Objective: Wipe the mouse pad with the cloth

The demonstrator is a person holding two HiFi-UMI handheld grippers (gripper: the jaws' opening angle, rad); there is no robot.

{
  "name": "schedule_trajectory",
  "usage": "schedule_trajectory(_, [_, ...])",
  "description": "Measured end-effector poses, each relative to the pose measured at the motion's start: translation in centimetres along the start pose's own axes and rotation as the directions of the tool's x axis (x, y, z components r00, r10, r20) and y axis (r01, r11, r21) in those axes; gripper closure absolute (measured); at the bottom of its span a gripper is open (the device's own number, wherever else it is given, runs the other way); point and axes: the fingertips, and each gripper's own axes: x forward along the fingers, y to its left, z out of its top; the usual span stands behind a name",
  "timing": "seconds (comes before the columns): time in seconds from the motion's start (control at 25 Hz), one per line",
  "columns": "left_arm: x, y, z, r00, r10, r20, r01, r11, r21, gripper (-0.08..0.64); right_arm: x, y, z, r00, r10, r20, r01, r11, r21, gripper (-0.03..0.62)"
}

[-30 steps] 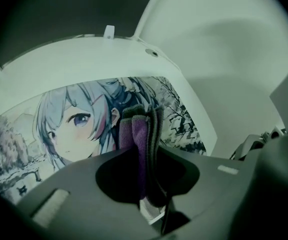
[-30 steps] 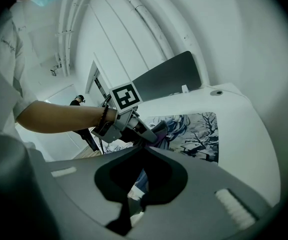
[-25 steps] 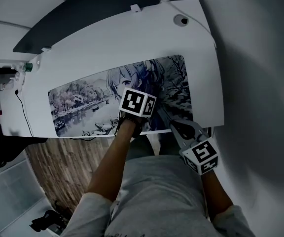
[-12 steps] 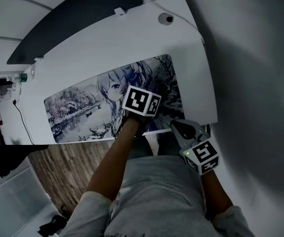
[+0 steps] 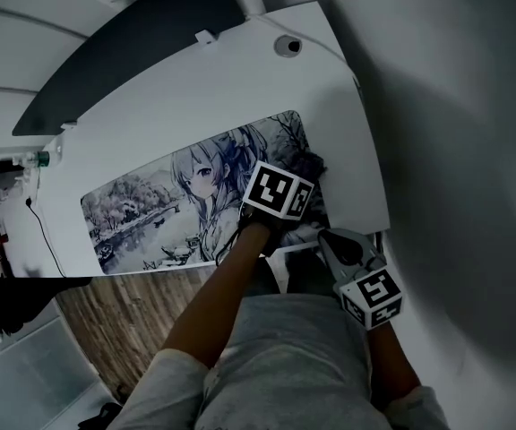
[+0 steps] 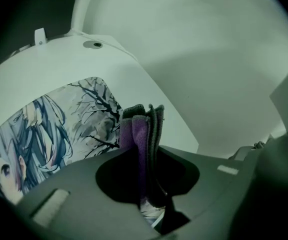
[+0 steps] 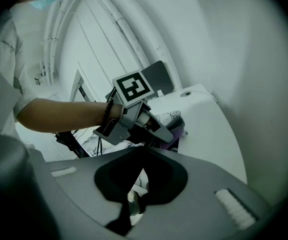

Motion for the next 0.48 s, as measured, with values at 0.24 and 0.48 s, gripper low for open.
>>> schedule_trajectory(0.24, [0.2, -1.0, 0.5, 0.999, -0.036, 0.035, 0.036, 0.999, 0.010, 0.456, -0.5, 0.1, -0.3, 1.000, -0.022, -0.005, 0.022, 1.000, 0.004, 0.586])
schedule_trajectory(0.48, [-4.7, 1.4, -0.4, 0.984, -0.049, 0.174, 0.057, 0.997, -0.042, 0.454, 0.8, 2.0, 0.3, 0.999, 0.005, -0.033, -0.006, 0.999, -0.041, 0.584])
